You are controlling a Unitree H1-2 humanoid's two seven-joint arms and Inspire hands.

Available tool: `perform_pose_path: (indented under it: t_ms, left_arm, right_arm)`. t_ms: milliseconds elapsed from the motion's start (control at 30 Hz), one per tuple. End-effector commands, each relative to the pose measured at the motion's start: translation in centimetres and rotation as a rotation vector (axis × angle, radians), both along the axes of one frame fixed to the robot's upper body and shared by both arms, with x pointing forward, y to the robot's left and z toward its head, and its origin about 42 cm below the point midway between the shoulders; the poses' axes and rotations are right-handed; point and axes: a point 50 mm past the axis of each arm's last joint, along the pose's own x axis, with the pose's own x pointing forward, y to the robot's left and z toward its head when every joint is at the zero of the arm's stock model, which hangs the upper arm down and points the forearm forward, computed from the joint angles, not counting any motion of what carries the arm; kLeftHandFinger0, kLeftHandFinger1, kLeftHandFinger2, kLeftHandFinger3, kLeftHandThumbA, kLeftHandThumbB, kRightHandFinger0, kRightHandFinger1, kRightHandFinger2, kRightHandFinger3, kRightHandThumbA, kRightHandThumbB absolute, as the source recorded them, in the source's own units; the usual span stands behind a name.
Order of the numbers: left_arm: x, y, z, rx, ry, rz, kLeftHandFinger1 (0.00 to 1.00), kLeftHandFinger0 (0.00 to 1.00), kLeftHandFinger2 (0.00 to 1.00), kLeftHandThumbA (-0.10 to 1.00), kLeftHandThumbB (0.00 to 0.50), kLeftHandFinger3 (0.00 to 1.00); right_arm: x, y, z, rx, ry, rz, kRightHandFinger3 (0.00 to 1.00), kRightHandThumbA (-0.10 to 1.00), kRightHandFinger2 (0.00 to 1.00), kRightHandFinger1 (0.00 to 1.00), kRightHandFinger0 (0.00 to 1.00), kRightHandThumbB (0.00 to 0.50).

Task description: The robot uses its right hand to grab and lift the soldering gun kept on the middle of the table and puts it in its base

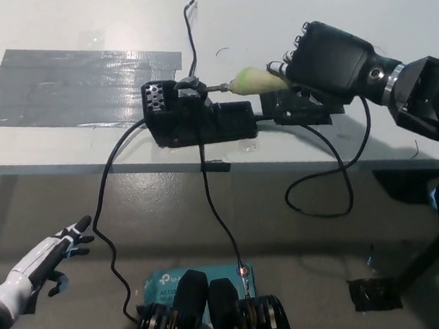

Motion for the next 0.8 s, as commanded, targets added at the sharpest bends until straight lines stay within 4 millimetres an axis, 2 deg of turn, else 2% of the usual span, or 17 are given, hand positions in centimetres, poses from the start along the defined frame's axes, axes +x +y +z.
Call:
perform_pose_path:
  t_ms: [0,67,100,167,200,267,367,433,533,600,700,733,767]
  left_arm:
    - [0.6,0.2,1.5,0.016,-0.054,-0.032,0.94,0.89,0.94,1.0,0.265,1.0]
    - [0.6,0.2,1.5,0.007,-0.05,-0.029,0.93,0.9,0.93,1.0,0.274,1.0]
    - [0.6,0.2,1.5,0.007,-0.046,-0.03,0.94,0.91,0.93,1.0,0.279,1.0]
    - [0.5,0.3,1.5,0.006,-0.042,-0.025,0.94,0.93,0.94,1.0,0.277,1.0]
    - [0.6,0.3,1.4,0.001,-0.039,-0.021,0.95,0.93,0.95,1.0,0.266,1.0]
    - [0.6,0.3,1.4,0.003,-0.04,-0.025,0.95,0.94,0.96,1.0,0.275,1.0]
    - [0.5,0.1,1.3,0.008,-0.038,-0.03,0.95,0.92,0.95,1.0,0.263,1.0]
    - [0.6,0.0,1.3,0.009,-0.044,-0.034,0.93,0.91,0.94,1.0,0.269,1.0]
    - [0.6,-0.1,1.3,0.004,-0.045,-0.03,0.93,0.9,0.94,1.0,0.258,1.0]
    - [0.9,-0.3,1.3,0.009,-0.055,-0.043,0.92,0.92,0.93,1.0,0.271,1.0]
    - [0.9,-0.5,1.3,0.003,-0.049,-0.045,0.94,0.93,0.95,1.0,0.286,1.0]
    - [1.0,-0.7,1.5,0.006,-0.047,-0.048,0.93,0.88,0.95,1.0,0.289,1.0]
    - [1.0,-0.8,1.6,0.01,-0.047,-0.05,0.93,0.88,0.95,1.0,0.285,1.0]
  right_arm:
    - [0.0,-0.1,3.8,0.057,-0.045,0.019,0.36,0.0,0.24,0.0,0.0,0.187]
    - [-0.1,-0.4,3.7,0.075,-0.034,0.011,0.36,0.01,0.24,0.0,0.0,0.166]
    - [-0.2,-0.6,3.3,0.12,-0.027,0.018,0.31,0.0,0.24,0.0,0.0,0.132]
    - [-0.1,-0.5,3.0,0.139,-0.028,0.025,0.25,-0.01,0.3,0.0,0.0,0.11]
    - [-0.1,-0.4,2.9,0.143,-0.024,0.026,0.21,-0.08,0.37,0.0,0.0,0.129]
    - [-0.1,-0.1,2.6,0.166,-0.012,0.026,0.3,-0.06,0.39,0.0,0.0,0.154]
    - [0.1,0.4,2.2,0.189,0.001,0.028,0.33,-0.07,0.39,0.0,0.0,0.184]
    - [0.4,0.8,2.1,0.172,-0.031,0.05,0.3,-0.06,0.37,0.0,0.0,0.171]
    - [0.6,1.2,2.3,0.137,-0.058,0.059,0.34,-0.03,0.36,0.0,0.0,0.161]
    - [1.1,1.6,2.0,0.158,-0.018,0.022,0.33,-0.05,0.36,0.0,0.0,0.175]
    - [1.3,1.6,1.5,0.146,-0.007,0.01,0.37,-0.03,0.36,0.0,0.0,0.152]
    - [1.4,1.6,1.2,0.099,-0.038,0.028,0.37,0.02,0.34,0.0,0.0,0.153]
    - [1.5,1.7,1.0,0.103,-0.039,0.037,0.31,-0.01,0.33,0.0,0.0,0.154]
